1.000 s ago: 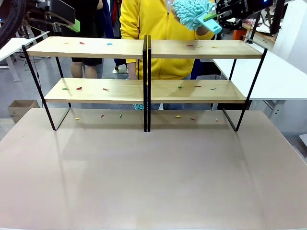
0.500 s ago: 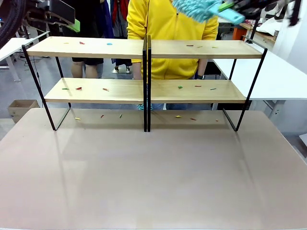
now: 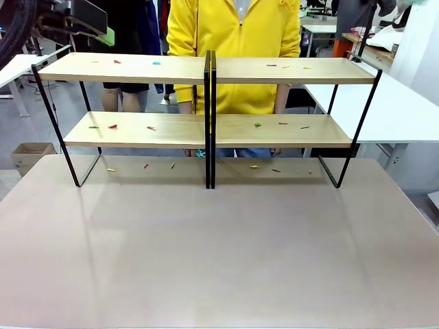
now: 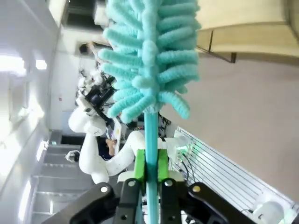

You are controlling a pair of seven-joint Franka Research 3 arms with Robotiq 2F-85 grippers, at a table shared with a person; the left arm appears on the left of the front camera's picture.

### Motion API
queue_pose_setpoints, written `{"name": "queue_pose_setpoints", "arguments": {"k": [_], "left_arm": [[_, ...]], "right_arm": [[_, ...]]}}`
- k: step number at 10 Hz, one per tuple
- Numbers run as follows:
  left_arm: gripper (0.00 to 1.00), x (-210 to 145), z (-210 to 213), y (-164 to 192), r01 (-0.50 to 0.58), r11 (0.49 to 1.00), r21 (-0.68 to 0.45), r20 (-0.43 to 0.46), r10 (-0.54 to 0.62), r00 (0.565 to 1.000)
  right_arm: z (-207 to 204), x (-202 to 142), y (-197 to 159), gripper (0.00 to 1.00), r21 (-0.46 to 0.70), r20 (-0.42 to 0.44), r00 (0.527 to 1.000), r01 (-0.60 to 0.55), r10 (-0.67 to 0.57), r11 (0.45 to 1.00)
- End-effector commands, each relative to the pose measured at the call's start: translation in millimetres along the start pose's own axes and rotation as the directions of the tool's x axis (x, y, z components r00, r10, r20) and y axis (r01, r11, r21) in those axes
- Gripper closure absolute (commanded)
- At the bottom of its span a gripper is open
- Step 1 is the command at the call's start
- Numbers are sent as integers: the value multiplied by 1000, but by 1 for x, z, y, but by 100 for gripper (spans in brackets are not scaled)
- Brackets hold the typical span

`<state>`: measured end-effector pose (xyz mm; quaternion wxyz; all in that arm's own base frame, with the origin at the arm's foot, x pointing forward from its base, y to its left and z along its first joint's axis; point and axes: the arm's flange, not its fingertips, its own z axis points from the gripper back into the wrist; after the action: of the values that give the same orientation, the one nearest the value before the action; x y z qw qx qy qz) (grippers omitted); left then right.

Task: Clean the shelves.
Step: Pick up the Duster when the human hands it over.

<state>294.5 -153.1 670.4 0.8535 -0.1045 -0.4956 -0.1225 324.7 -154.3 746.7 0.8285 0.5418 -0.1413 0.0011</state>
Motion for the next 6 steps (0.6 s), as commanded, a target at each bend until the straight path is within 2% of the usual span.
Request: {"name": "queue_pose_setpoints", "arguments": {"k": [1,3,4,5,6], "left_arm": [[0,-1,-1,1,-4,1000,10,1,4,1000],[0,-1,-1,1,-4,1000,10,1,4,1000],[0,-1,-1,1,-4,1000,10,1,4,1000],[0,-1,-1,1,-4,1000,10,1,4,1000],[0,-1,-1,1,-4,1000,10,1,4,1000]], "right_arm": [[63,-24,-9,100,99,180,982,41,-58,994],[110,-77,-34,100,187,273,958,31,-82,982],[114,-90,-49,100,225,285,952,42,-107,973],[116,-70,-30,95,112,238,968,48,-74,993],[116,-70,-30,95,112,238,968,48,-74,993]]}}
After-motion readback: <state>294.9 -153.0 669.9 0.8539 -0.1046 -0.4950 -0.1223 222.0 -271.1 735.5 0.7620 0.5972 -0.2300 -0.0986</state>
